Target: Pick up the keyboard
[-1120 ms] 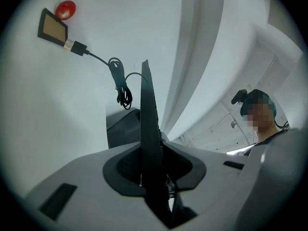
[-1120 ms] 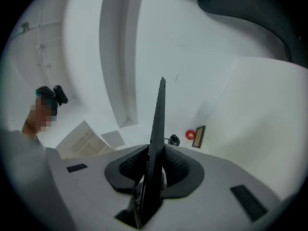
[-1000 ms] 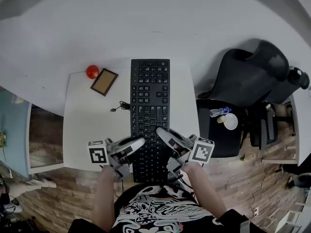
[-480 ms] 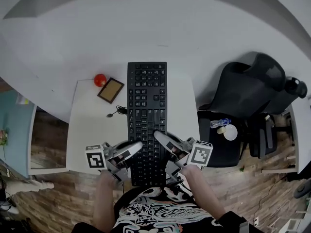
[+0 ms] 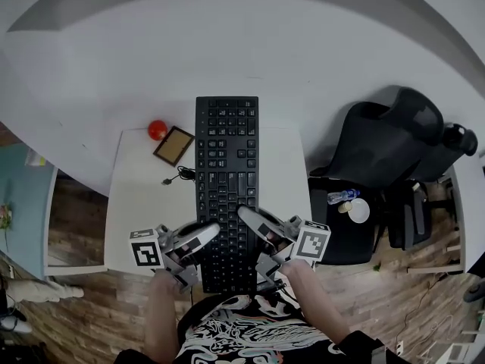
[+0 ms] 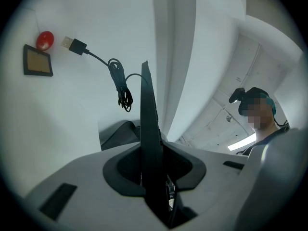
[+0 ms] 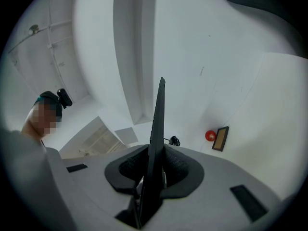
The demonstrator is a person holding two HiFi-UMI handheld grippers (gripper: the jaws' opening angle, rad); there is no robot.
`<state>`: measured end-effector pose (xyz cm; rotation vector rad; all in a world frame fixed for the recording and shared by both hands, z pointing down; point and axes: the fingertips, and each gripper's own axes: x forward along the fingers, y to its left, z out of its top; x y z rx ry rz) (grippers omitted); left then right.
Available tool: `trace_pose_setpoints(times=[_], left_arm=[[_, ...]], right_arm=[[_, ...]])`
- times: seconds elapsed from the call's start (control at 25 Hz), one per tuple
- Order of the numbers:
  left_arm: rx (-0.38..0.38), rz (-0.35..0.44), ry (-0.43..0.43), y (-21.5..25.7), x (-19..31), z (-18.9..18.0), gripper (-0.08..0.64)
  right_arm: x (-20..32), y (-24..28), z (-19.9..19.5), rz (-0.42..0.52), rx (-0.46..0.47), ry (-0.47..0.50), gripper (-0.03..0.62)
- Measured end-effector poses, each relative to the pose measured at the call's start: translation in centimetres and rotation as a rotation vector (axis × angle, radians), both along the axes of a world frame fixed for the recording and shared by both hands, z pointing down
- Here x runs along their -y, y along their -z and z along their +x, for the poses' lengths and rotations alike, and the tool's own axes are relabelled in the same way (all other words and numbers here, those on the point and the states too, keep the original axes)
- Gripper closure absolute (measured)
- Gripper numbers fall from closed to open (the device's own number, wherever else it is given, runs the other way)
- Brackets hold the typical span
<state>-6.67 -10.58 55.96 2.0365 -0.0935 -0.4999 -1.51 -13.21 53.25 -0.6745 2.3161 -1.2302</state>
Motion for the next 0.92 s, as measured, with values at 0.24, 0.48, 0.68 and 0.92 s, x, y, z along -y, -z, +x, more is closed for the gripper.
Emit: trace_pose_setpoints(times=[0.24, 0.48, 0.68, 0.92], left_arm=[[0.002, -0.004, 0.002, -0.15, -0.02, 0.02, 0.465], [-0.002, -0.006, 0.004, 0.06, -0.05, 0.08, 0.464], [-0.001, -0.014, -0.001, -0.17, 0.0, 0.26, 0.464], [-0.003, -0.018, -0.004, -0.31, 0.18, 0.3, 0.465]], right_arm=[[0.0, -0.11, -0.03, -0.001, -0.001, 0.004, 0.494], [-0.03, 0.0, 0.03, -0.002, 0.001, 0.007, 0.494], [0.0, -0.2, 0.11, -0.007, -0.002, 0.008, 0.495], [0.2, -0.21, 0.03, -0.013, -0.009, 0.011, 0.494]])
